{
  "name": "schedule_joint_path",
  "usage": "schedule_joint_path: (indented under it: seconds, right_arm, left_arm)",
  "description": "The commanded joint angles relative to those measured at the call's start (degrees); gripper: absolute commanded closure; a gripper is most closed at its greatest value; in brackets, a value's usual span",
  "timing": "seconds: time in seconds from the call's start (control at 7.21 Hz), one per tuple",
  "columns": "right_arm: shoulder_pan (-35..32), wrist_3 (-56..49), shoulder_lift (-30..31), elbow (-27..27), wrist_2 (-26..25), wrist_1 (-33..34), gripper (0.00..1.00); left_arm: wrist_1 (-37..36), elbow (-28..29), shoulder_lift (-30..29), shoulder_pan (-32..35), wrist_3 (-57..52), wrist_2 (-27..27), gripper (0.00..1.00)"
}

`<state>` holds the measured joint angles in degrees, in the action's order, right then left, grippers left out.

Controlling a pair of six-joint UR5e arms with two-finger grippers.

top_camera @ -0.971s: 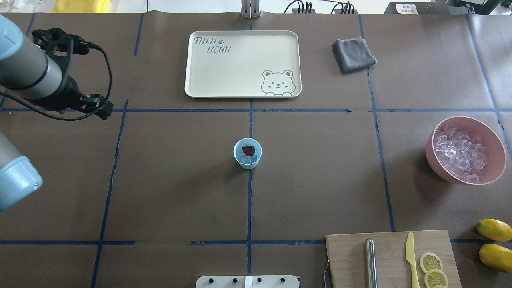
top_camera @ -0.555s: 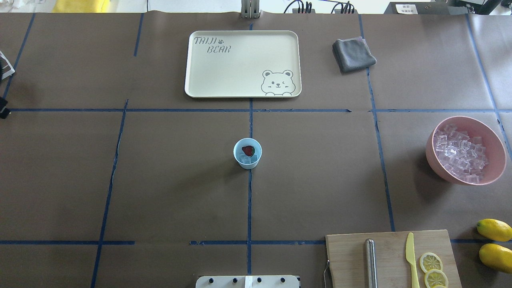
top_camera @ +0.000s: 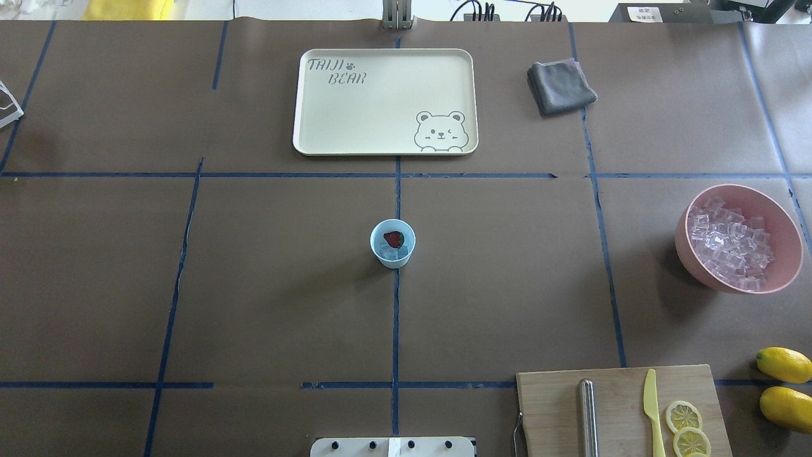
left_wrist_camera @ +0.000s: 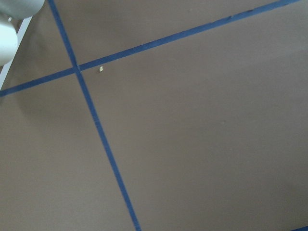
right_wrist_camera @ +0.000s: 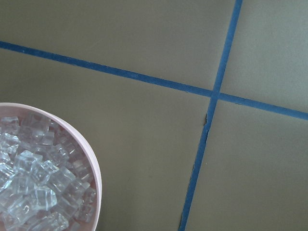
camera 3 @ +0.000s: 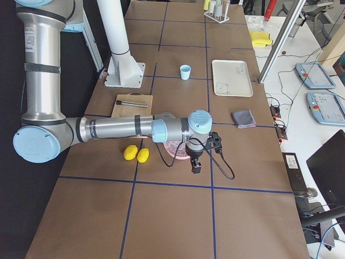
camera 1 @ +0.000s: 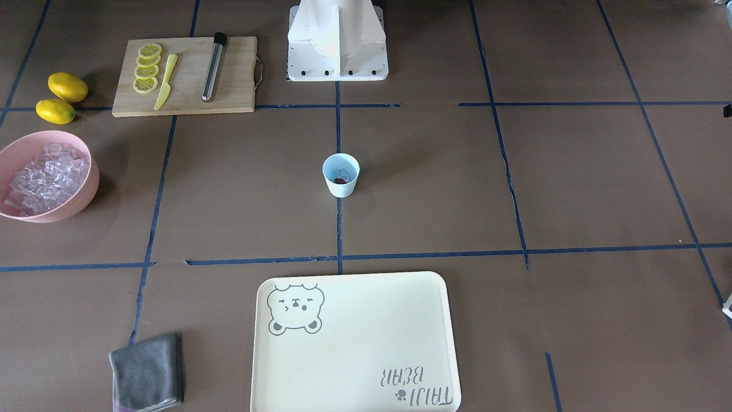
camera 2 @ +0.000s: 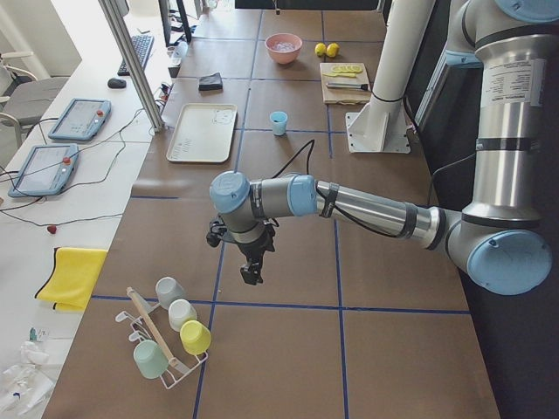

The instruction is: Put ice and strawberries in cup

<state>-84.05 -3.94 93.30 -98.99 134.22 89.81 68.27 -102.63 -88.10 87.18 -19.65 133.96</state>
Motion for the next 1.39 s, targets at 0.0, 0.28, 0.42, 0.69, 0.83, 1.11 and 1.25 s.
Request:
schedule_joint_path:
  seconds: [0.0,0.28,0.42,0.69,0.83,1.11,1.25]
  right_arm:
    - [-1.2,-0.3,0.2,0.6,-0.4,0.0,0.0]
    - [-1.2,-0.2,-0.1,1.0,-0.5,-0.1,0.0]
    - [-1.2,0.2,0.0,1.1,-0.5,-0.2,0.0]
    - [-1.1,0.7,0.4,1.0,-0.4,-0.2,0.0]
    - [-1.0,1.0,0.0,1.4,-0.8,-0.1,0.0]
    - [-1.0,1.3,-0.9,3.7,-1.1,-0.2,0.0]
    - [-1.0,1.2,-1.0,3.9,-1.3,-0.2,0.0]
  left_arm:
    - [0.3,1.0,2.1,2.0,4.1,0.3,0.0]
    - [7.2,3.8,1.4,1.7,8.7,0.3,0.0]
    - [10.2,4.5,2.8,1.8,8.6,0.4,0.0]
    - [13.4,5.9,2.6,1.7,8.9,0.2,0.0]
    - [12.9,6.6,2.1,1.8,8.9,0.0,0.0]
    - [12.9,8.9,1.9,1.7,9.1,-0.1,0.0]
    - [12.4,8.4,2.0,1.7,12.0,0.2,0.0]
